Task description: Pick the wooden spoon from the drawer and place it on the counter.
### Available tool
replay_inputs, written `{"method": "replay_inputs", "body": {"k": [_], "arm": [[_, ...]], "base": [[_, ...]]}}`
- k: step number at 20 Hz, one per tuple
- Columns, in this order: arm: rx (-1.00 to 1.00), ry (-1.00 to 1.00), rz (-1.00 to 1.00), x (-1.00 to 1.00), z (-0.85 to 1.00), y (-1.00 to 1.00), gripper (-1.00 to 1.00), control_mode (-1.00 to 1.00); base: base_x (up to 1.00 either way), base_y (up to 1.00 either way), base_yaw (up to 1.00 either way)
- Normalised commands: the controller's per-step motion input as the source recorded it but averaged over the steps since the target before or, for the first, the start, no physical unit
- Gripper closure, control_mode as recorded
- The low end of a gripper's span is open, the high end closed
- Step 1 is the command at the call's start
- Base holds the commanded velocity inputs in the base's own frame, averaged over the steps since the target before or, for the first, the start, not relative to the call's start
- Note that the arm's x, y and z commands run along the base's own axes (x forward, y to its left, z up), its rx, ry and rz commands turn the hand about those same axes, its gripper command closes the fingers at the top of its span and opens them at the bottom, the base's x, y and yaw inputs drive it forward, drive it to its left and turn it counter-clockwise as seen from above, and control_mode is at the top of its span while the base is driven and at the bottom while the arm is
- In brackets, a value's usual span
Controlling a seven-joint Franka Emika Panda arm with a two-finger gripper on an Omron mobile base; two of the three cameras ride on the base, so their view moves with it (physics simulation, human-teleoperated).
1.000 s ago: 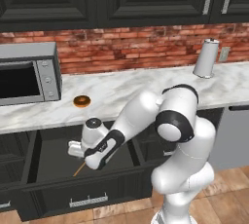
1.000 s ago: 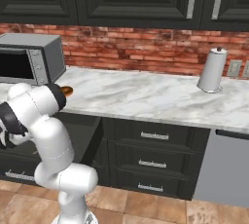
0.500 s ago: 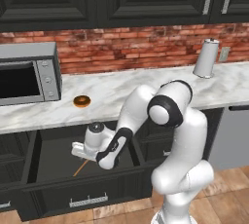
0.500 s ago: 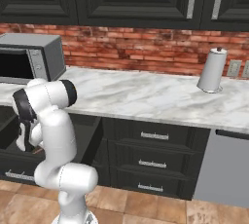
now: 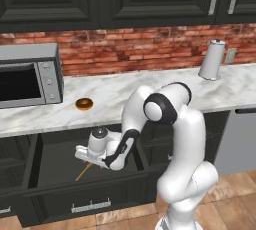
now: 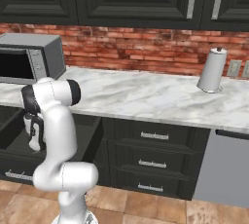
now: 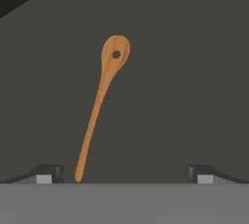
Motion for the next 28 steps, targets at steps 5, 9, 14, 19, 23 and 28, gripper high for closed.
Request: {"method": "replay_inputs", "body": {"k": [5, 9, 14, 19, 23, 28], "arm": [[-0.03, 0.0, 0.0, 0.46, -0.15, 0.2, -1.0, -1.0], [-0.04, 0.0, 0.0, 0.37, -0.18, 0.22, -1.0, -1.0], [-0.02, 0.0, 0.0, 0.4, -0.19, 0.17, -1.0, -1.0], [0.0, 0.0, -0.01, 0.19, -0.25, 0.04, -1.0, -1.0], [0.0, 0.0, -0.01, 0.18, -0.35, 0.0, -1.0, -1.0], [0.0, 0.0, 0.0, 0.11, -0.31, 0.0, -1.0, -1.0]], "base": [[0.0, 0.0, 0.0], [0.0, 0.0, 0.0], [0.0, 0.0, 0.0], [0.0, 0.0, 0.0], [0.0, 0.0, 0.0], [0.0, 0.0, 0.0]]}}
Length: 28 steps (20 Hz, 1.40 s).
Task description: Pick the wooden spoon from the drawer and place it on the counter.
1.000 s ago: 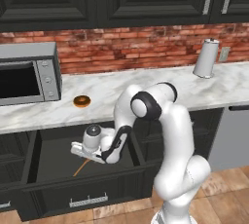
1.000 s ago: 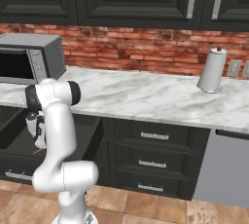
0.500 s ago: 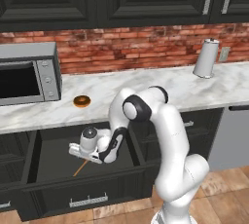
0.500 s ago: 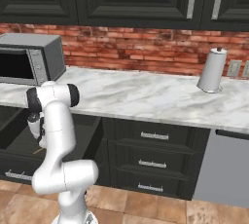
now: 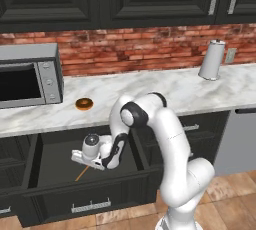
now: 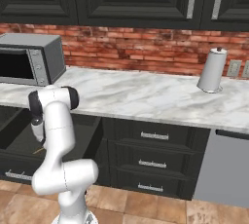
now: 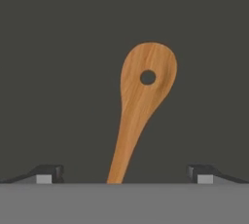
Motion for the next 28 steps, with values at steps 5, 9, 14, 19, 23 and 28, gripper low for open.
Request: {"method": "replay_inputs", "body": {"k": [5, 9, 14, 19, 23, 28], "arm": [[0.0, 0.0, 0.0, 0.13, -0.31, 0.0, -1.0, -1.0], [0.0, 0.0, 0.0, 0.16, -0.34, 0.03, -1.0, -1.0], [-0.01, 0.01, 0.0, 0.0, -0.41, 0.19, 1.0, -1.0], [-0.18, 0.14, 0.0, -0.05, -0.51, 0.39, 1.0, -1.0], [-0.14, 0.15, 0.0, -0.19, -0.62, 0.02, 1.0, -1.0], [-0.01, 0.05, 0.0, -0.48, -0.65, 0.0, 1.0, -1.0]], "base": [[0.0, 0.0, 0.0], [0.0, 0.0, 0.0], [0.0, 0.0, 0.0], [0.0, 0.0, 0.0], [0.0, 0.0, 0.0], [0.0, 0.0, 0.0]]}}
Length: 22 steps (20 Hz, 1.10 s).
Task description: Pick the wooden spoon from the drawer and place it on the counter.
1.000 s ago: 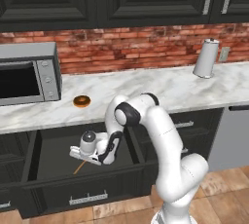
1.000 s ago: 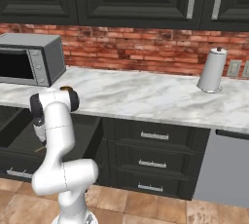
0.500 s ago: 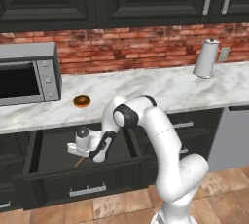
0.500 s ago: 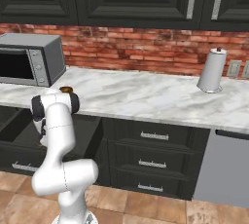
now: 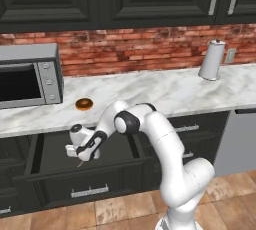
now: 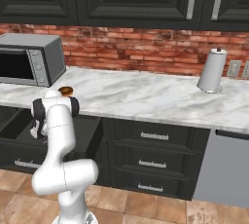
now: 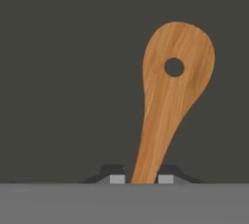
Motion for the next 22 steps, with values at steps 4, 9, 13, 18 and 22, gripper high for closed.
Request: {"method": "replay_inputs", "body": {"k": [4, 9, 13, 18, 22], "arm": [[0.05, -0.05, -0.06, -0.39, -0.54, 0.0, 1.0, -1.0], [0.01, -0.21, -0.16, -0.53, -0.2, 0.0, 1.0, -1.0], [0.0, -0.2, -0.2, -0.48, 0.16, 0.0, 1.0, -1.0], [0.01, -0.01, -0.21, 0.0, 0.68, 0.0, 1.0, -1.0], [0.09, 0.05, -0.2, 0.11, 1.0, 0.0, 1.0, -1.0]], "base": [[0.0, 0.0, 0.0], [0.0, 0.0, 0.0], [0.0, 0.0, 0.0], [0.0, 0.0, 0.0], [0.0, 0.0, 0.0]]}}
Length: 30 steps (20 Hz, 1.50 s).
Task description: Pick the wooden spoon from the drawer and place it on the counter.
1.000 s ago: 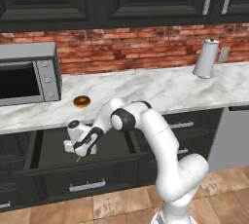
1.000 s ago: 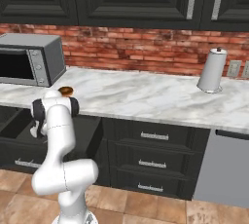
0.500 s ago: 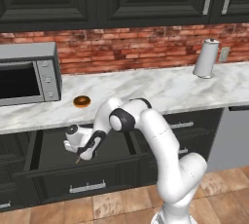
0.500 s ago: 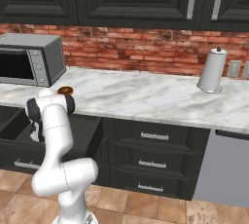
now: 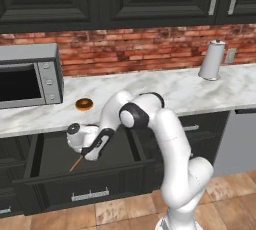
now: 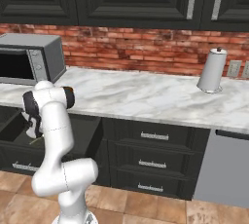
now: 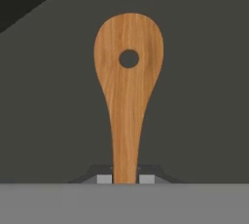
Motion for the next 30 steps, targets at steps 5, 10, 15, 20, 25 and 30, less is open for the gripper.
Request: {"method": "replay_inputs", "body": {"k": [5, 10, 15, 20, 25, 30], "arm": [[0.07, 0.08, -0.18, 0.01, 1.0, 0.0, 1.0, -1.0], [0.01, 0.09, -0.25, 0.0, 0.99, 0.0, 1.0, -1.0], [0.07, 0.01, -0.28, -0.15, 0.83, -0.01, 1.0, -1.0], [0.18, 0.0, -0.08, -0.19, 0.6, -0.4, 1.0, -1.0], [0.0, 0.0, 0.01, 0.09, 0.66, -0.69, 1.0, -1.0], [0.0, 0.0, 0.13, 0.24, 0.43, -0.84, 1.0, -1.0]], "base": [[0.0, 0.0, 0.0], [0.0, 0.0, 0.0], [0.0, 0.0, 0.0], [0.0, 0.0, 0.0], [0.0, 0.0, 0.0], [0.0, 0.0, 0.0]]}}
